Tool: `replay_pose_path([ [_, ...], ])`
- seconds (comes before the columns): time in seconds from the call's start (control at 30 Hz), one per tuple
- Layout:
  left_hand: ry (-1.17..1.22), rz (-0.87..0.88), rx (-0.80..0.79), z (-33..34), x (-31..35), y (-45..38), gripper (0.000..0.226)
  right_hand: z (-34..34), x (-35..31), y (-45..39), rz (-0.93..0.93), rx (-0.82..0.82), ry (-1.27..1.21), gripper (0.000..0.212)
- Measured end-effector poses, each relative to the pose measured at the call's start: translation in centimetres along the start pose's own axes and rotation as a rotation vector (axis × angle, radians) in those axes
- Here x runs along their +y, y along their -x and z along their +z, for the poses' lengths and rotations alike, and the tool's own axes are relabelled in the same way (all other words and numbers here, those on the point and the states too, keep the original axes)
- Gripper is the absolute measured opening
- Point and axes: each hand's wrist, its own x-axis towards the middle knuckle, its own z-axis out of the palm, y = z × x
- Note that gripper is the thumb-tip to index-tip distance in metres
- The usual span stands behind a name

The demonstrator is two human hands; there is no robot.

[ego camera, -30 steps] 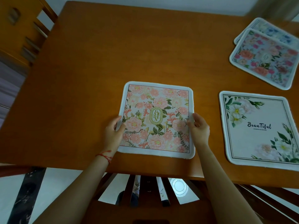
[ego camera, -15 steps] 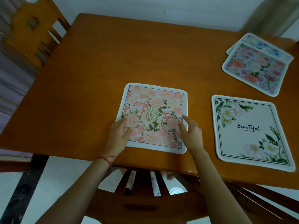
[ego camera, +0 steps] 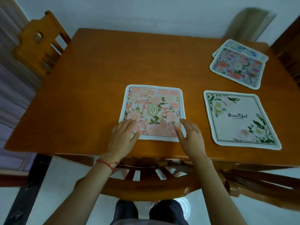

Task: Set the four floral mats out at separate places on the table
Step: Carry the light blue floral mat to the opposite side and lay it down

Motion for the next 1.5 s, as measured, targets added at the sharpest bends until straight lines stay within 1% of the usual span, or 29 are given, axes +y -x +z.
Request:
replay_pose_path([
  [0.13, -0.03, 0.089, -0.002, -1.2, -0.8, 2.6, 0.077, 0.4, -1.8, 3.8, 0.029, 0.086, 0.012, 0.042],
  [0.27, -0.027, 0.155, -0.046, -2.1, -1.5, 4.8, 0.082, 1.0, -3.5, 7.8, 0.057, 0.151, 0.001, 0.04],
  [0.37, -0.02, 0.205, -0.063, -2.3, -1.6, 6.3, 0.082, 1.5, -4.5, 11.2, 0.094, 0.235, -0.007, 0.043],
  [0.4, -0.02, 0.225, -0.078, -2.3, -1.6, 6.7, 0.082, 1.5, -4.6, 12.2, 0.118, 0.254, -0.006, 0.044],
  [0.5, -0.016, 0.285, -0.106, -2.0, -1.0, 7.5, 0.091, 1.3, -4.5, 14.7, 0.197, 0.293, 0.022, 0.046],
  [0.6, -0.007, 0.348, -0.131, -1.7, 0.1, 8.1, 0.092, 0.9, -4.1, 17.0, 0.232, 0.327, 0.063, 0.045],
  [0.87, -0.014, 0.591, -0.205, 0.1, 6.0, 10.6, 0.084, -0.8, -1.5, 23.9, 0.345, 0.428, 0.211, 0.041],
  [1.03, -0.047, 0.73, -0.239, 2.3, 10.4, 13.2, 0.071, -1.9, 1.2, 29.9, 0.434, 0.473, 0.286, 0.041],
  [1.1, -0.079, 0.797, -0.257, 3.6, 12.2, 14.4, 0.07, -2.4, 2.2, 32.7, 0.486, 0.494, 0.316, 0.043],
  [1.27, -0.105, 0.955, -0.316, 6.8, 17.4, 18.8, 0.057, -3.4, 5.0, 40.3, 0.651, 0.519, 0.34, 0.046],
  [1.33, -0.164, 1.033, -0.308, 7.8, 19.7, 20.8, 0.055, -3.8, 6.1, 43.2, 0.705, 0.536, 0.351, 0.048],
  [1.43, -0.229, 1.134, -0.313, 9.7, 23.0, 23.6, 0.054, -4.4, 7.6, 47.8, 0.784, 0.564, 0.364, 0.058],
  [1.5, -0.251, 1.184, -0.348, 11.4, 25.0, 25.4, 0.054, -4.6, 8.6, 50.9, 0.852, 0.592, 0.369, 0.057],
])
